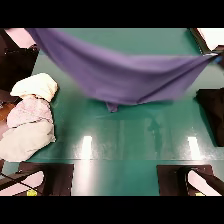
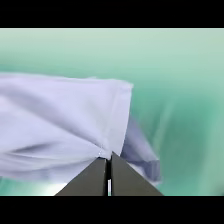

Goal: Fold the shirts.

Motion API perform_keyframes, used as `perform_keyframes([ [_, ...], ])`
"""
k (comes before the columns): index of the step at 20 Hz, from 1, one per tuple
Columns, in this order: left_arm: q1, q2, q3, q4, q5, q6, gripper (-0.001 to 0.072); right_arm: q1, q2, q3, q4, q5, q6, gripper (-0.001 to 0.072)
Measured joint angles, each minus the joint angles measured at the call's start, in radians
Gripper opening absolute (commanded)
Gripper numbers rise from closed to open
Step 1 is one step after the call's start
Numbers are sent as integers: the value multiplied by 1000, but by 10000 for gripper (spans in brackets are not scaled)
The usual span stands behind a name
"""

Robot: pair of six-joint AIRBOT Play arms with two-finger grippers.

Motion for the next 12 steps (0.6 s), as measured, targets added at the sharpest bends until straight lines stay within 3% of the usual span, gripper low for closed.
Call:
perform_keyframes([
  [7, 0, 154, 126, -124, 128, -6, 24, -108, 109, 317, -2, -32, 9, 11],
  [12, 0, 310, 140, -158, 291, 8, 23, -153, 127, 470, -1, 29, 52, 11],
])
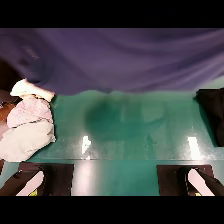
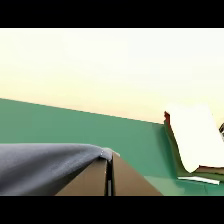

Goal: Fold the shirts.

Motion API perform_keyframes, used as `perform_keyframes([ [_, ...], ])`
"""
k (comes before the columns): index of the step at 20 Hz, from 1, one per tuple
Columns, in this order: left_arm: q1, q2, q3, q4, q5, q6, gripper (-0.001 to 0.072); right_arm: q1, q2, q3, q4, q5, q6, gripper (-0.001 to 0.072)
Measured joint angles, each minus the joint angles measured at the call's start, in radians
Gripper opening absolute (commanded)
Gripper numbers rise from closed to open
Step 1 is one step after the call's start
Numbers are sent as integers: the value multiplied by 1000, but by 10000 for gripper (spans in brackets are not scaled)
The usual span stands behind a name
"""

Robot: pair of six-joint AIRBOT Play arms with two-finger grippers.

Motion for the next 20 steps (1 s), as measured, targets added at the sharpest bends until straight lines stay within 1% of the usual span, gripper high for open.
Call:
perform_keyframes([
  [3, 0, 18, -5, 3, 35, 26, 23, 11, -34, 28, 0, 92, 60, 11],
  [5, 0, -22, -37, 18, 14, 29, 23, 48, -79, -2, -2, 158, 100, 10],
  [8, 0, -151, -123, 35, -90, 19, 24, 124, -177, -102, -9, 240, 136, 11],
  [11, -6, -338, -212, 36, -200, 13, 25, 195, -295, -251, -8, 263, 153, 11],
  [13, -20, -478, -254, 39, -231, 12, 24, 224, -372, -348, -5, 234, 156, 11],
  [15, -44, -619, -278, 37, -220, 13, 25, 238, -449, -431, -7, 166, 159, 11],
  [19, -79, -823, -297, 37, -126, 16, 26, 251, -575, -518, -5, -3, 161, 12],
  [20, -83, -848, -298, 35, -105, 17, 30, 253, -596, -527, -5, -40, 161, 29],
])
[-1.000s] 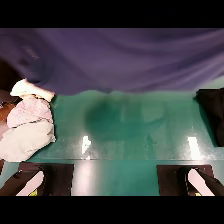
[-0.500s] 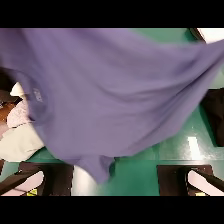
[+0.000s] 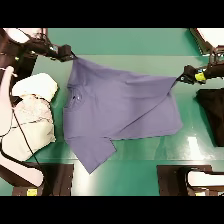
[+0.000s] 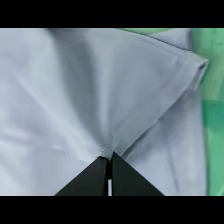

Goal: Fold the shirts.

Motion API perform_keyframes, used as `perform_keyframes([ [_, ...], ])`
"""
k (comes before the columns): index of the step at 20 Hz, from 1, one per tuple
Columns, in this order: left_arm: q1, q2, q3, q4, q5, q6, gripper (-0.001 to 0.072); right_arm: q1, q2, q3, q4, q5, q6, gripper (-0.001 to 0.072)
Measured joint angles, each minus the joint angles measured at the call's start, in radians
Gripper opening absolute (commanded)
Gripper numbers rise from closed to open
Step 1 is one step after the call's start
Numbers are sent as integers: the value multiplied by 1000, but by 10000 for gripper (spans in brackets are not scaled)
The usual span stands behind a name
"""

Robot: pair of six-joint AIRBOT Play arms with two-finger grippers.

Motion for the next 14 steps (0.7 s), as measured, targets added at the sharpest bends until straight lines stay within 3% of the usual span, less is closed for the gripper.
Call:
perform_keyframes([
  [2, -1, -35, 4, 5, 21, 0, 37, 2, -26, -10, 3, -71, 0, 445],
  [5, 29, -57, 53, 39, -45, -3, 37, -19, -40, 2, 3, -106, 0, 452],
  [11, 169, -57, 142, 100, -371, -90, 37, -105, 76, -50, 2, -76, -26, 450],
  [14, 190, -57, 148, 107, -413, -143, 39, -130, 166, -135, 3, -101, -41, 450],
])
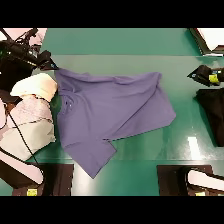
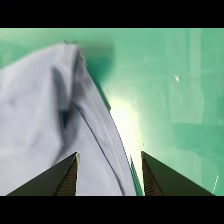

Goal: Fold the shirts.

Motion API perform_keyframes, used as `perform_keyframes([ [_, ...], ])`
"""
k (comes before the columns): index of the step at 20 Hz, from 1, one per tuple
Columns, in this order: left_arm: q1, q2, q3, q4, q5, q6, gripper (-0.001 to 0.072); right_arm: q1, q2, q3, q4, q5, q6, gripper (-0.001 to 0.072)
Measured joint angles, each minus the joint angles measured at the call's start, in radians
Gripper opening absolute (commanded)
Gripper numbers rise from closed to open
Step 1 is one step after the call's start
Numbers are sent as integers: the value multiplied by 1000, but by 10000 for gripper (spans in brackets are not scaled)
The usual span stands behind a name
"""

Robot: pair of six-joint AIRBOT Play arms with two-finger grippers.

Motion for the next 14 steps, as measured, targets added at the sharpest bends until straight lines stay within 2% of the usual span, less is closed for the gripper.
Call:
perform_keyframes([
  [2, -3, 0, 2, 5, 26, -20, 39, -11, 45, -47, 0, -23, -5, 450],
  [3, -11, 0, 2, 7, 49, -26, 153, -13, 65, -66, 0, -31, -7, 450],
  [4, -24, 0, -2, 6, 79, -30, 656, -15, 81, -82, 3, -38, -9, 450],
  [5, -38, 0, -9, 7, 109, -31, 720, -18, 91, -92, 3, -47, -10, 450],
  [7, -70, -1, -26, 33, 180, -35, 720, -19, 104, -106, 5, -53, -10, 450],
  [8, -85, -2, -32, 63, 209, -35, 696, -19, 108, -111, 6, -54, -11, 449],
  [9, -94, -2, -35, 96, 226, -37, 582, -19, 111, -114, 6, -56, -11, 450],
  [10, -98, -3, -38, 139, 227, -37, 554, -20, 114, -116, 6, -56, -11, 449],
  [14, -52, 2, -43, 262, 96, -44, 553, -21, 117, -121, 6, -53, -11, 449],
])
